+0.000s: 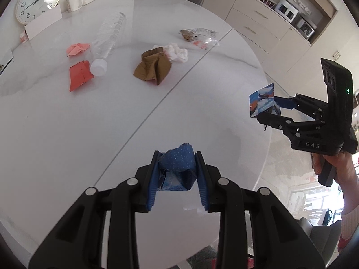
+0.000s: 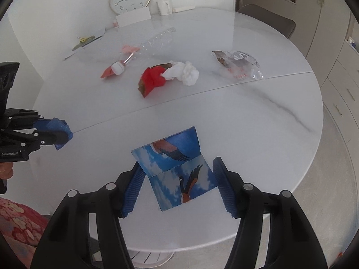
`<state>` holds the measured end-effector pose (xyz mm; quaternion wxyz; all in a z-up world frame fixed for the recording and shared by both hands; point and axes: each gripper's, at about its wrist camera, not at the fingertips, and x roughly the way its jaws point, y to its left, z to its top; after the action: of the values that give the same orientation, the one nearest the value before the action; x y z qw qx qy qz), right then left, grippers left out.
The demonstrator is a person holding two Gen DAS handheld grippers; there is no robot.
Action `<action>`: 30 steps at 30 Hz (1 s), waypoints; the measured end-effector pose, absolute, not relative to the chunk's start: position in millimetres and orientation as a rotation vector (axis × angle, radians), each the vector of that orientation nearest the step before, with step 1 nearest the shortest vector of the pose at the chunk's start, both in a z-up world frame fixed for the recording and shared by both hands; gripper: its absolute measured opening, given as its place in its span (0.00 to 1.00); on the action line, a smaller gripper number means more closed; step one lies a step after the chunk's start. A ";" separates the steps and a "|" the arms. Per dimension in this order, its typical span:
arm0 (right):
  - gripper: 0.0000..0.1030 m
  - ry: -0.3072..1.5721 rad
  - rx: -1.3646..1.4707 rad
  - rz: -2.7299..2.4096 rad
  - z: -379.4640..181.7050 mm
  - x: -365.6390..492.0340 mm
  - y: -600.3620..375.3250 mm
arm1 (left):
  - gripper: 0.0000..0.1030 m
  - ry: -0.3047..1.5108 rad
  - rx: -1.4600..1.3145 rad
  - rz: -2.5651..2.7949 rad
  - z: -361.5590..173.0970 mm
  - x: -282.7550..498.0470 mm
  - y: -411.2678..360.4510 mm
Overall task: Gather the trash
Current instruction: 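Carry the wrapper and paper box over the wastebasket and open both tools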
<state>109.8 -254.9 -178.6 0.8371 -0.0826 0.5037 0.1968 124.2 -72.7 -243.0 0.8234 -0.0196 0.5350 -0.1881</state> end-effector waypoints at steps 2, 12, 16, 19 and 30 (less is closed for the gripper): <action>0.61 1.063 -0.153 0.412 -170.9 81.1 -254.3 | 0.29 1.135 -0.023 -0.429 -235.7 104.6 -80.6; 0.61 1.114 -0.048 0.425 -163.5 -38.2 -271.1 | 0.29 1.178 0.043 -0.498 -228.6 17.8 -123.9; 0.61 1.138 -0.035 0.447 -168.4 -61.1 -272.9 | 0.29 1.195 0.049 -0.507 -236.6 -7.7 -138.0; 0.61 1.141 -0.053 0.462 -167.9 -72.1 -271.9 | 0.29 1.214 0.041 -0.507 -245.5 -21.5 -147.1; 0.63 1.136 -0.098 0.481 -168.4 -88.3 -278.7 | 0.60 1.226 0.020 -0.483 -261.0 -46.2 -165.7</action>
<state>-88.3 -278.7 -168.4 0.8147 -0.0458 0.5323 0.2255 -46.2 -165.7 -261.0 0.7907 0.0095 0.5695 -0.2245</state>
